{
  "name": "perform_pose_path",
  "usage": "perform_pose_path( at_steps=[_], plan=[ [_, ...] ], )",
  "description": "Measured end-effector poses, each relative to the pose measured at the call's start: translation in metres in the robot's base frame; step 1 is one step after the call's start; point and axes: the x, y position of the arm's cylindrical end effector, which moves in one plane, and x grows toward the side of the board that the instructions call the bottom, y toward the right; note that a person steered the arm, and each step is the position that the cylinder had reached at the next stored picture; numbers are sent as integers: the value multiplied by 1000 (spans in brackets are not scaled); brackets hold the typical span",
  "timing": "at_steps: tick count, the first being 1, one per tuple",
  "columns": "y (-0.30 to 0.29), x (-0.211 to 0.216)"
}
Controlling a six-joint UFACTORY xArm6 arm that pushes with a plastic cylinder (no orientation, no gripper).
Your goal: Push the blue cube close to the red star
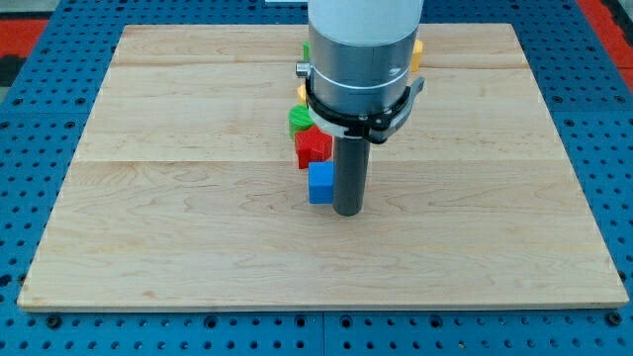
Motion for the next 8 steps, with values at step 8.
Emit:
perform_pose_path(
  at_steps=[8],
  plan=[
    [-27, 1]
  ],
)
